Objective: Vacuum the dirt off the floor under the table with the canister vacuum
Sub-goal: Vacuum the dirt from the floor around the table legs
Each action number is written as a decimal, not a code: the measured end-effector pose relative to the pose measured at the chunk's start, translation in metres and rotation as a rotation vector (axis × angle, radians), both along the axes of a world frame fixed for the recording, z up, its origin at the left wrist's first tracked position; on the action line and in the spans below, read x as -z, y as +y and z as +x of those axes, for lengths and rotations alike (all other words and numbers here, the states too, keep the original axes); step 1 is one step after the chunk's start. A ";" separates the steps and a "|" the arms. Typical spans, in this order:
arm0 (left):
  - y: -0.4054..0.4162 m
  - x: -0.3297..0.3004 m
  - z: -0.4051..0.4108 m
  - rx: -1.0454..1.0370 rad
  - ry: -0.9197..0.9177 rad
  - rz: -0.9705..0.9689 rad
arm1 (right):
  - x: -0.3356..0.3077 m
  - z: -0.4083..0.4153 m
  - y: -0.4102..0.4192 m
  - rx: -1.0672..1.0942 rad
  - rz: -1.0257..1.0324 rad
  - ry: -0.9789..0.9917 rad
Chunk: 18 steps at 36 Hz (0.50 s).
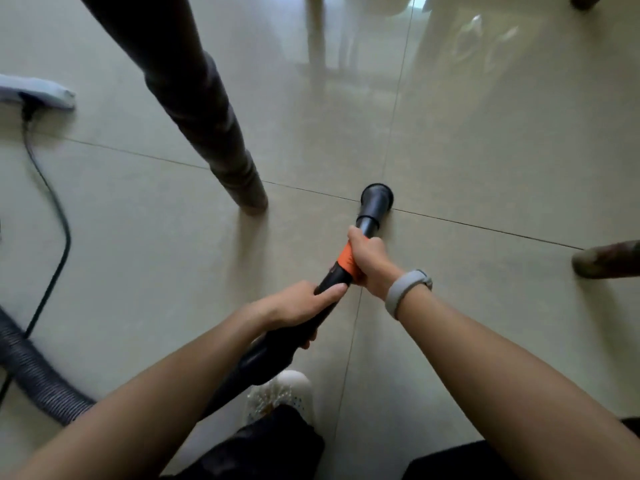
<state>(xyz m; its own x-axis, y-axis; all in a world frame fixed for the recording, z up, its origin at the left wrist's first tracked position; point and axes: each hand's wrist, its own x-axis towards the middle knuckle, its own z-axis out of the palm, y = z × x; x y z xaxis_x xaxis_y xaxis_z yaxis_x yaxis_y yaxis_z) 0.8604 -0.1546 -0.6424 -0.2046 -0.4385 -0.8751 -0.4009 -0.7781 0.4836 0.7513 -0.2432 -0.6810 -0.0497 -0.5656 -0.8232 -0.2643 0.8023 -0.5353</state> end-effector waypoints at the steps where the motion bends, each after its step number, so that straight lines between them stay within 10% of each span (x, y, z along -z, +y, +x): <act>1: 0.007 -0.001 0.002 0.045 0.007 0.022 | 0.002 -0.003 0.010 0.012 0.012 0.015; 18: 0.136 0.000 0.094 -0.364 -0.146 0.083 | 0.000 0.139 0.104 -0.385 0.126 -0.078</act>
<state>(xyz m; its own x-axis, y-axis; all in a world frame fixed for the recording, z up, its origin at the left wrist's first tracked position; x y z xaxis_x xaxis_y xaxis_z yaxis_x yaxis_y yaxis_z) 0.9540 -0.0190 -0.6423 0.0802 -0.3858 -0.9191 -0.1521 -0.9160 0.3712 0.8903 -0.1387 -0.6807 0.2110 -0.4254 -0.8801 -0.5206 0.7131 -0.4695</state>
